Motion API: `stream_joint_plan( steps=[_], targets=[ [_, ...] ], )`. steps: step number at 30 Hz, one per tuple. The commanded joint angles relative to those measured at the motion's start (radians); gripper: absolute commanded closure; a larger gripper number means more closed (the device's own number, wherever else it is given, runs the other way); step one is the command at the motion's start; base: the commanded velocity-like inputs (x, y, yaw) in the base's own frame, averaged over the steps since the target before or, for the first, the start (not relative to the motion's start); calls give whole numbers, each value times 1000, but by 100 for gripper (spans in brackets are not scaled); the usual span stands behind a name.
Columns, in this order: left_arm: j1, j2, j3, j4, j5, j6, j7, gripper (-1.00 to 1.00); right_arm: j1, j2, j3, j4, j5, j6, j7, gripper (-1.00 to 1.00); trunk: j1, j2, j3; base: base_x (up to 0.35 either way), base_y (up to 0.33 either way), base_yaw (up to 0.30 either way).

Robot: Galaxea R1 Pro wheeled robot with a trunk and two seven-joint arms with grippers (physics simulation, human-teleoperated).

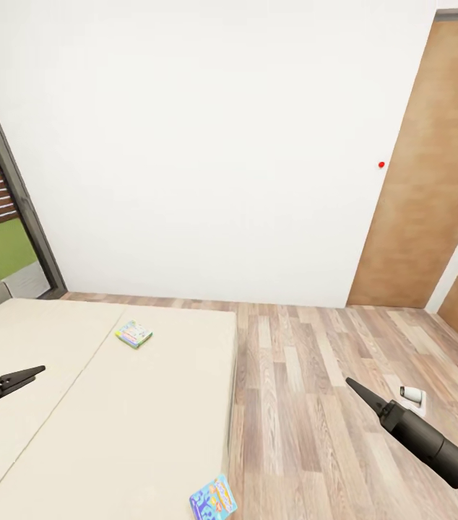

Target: Put all the toys in the child's room - the three board games (two on the bed and one on the table), the two jigsaw puzzles on the table, and the tennis ball on the table - inside the toy box on the table in the child's room.

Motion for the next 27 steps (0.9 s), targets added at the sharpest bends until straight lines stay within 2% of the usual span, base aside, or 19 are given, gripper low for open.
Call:
stream_joint_plan(
  steps=[1, 11, 27],
  targets=[
    [-2, 0, 2, -1, -11, 10, -9, -100, -1, 0, -1, 0, -3, 7, 1, -100, 1, -2, -1, 0, 0, 13],
    [-2, 0, 2, -1, -11, 10, -9, -100, -1, 0, -1, 0, -3, 7, 1, -100, 1, -2, 13, 0, 0, -35],
    [-2, 0, 2, -1, -11, 10, -9, -100, -1, 1, 1, 4, 4, 6, -1, -100, 1, -2, 17, 0, 0, -7]
  ],
)
